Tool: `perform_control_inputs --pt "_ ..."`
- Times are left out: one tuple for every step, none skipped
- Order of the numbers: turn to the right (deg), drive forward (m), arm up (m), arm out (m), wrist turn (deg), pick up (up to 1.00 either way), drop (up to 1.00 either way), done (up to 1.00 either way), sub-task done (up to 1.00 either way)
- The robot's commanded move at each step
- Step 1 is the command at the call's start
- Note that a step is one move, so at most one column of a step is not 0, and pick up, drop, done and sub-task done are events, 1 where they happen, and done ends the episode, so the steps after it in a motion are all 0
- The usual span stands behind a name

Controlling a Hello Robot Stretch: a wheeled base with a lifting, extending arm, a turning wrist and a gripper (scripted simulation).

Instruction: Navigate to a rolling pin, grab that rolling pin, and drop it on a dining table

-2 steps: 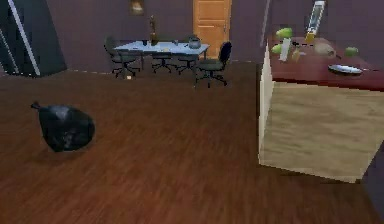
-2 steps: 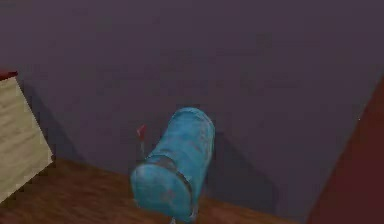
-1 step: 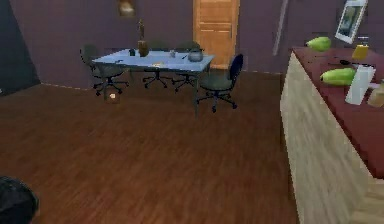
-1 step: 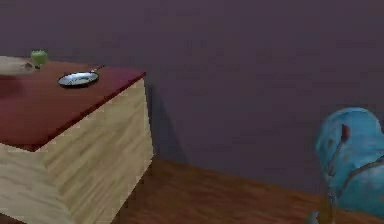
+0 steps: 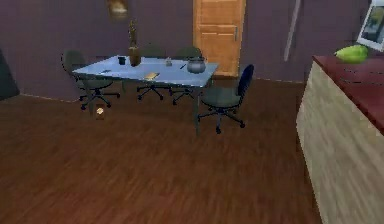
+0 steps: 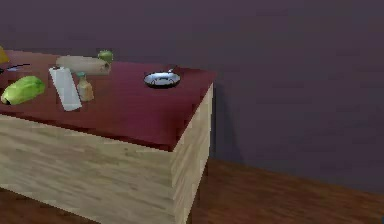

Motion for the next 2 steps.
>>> perform_control_inputs --pt "12.0 0.00 0.00 0.00 0.0 0.00 0.00 0.00 0.00" --pt "0.0 0.45 0.00 0.00 0.0 0.00 0.00 0.00 0.00"
